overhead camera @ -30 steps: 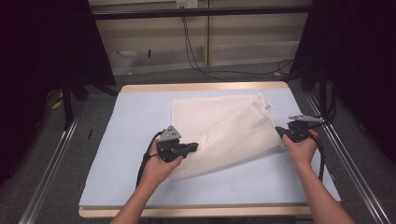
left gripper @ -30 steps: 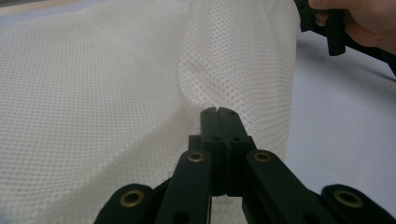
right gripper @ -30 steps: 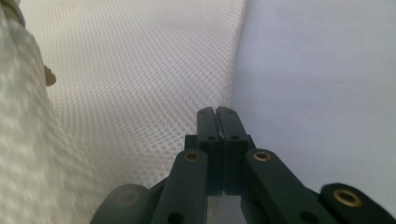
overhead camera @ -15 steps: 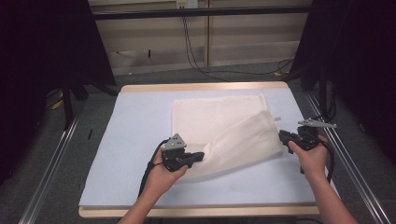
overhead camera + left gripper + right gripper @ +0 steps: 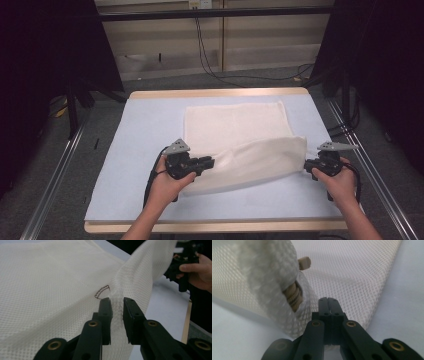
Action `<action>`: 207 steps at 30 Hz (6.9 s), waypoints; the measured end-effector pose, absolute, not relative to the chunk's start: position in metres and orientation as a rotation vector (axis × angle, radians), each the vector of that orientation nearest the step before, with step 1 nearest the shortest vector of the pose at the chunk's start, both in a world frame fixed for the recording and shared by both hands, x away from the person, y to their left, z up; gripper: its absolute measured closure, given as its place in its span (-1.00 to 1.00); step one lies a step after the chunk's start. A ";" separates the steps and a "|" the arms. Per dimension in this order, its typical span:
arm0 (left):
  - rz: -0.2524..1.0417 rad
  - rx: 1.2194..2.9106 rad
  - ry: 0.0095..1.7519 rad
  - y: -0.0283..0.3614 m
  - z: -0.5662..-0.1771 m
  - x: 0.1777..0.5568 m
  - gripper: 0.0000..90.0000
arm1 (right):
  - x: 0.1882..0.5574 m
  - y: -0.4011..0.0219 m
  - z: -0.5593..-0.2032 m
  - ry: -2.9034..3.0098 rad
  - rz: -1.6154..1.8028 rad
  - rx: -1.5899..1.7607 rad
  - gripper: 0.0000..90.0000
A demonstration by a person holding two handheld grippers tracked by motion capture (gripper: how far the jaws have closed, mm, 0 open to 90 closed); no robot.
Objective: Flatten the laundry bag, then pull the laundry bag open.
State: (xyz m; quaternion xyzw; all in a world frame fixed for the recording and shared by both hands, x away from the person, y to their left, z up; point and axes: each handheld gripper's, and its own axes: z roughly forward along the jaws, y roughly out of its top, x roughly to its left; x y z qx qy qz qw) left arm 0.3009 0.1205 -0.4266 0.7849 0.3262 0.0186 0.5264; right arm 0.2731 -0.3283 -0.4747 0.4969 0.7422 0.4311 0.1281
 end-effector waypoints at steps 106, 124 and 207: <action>0.242 1.846 1.282 0.217 -0.471 0.357 0.99 | 0.294 -0.291 -0.475 2.218 1.184 1.422 1.00; 0.326 1.820 1.292 0.223 -0.461 0.354 0.59 | 0.292 -0.279 -0.471 2.211 1.191 1.359 0.82; -0.415 2.113 0.939 -0.061 -0.479 0.284 0.71 | 0.217 -0.275 -0.484 2.348 1.182 1.138 1.00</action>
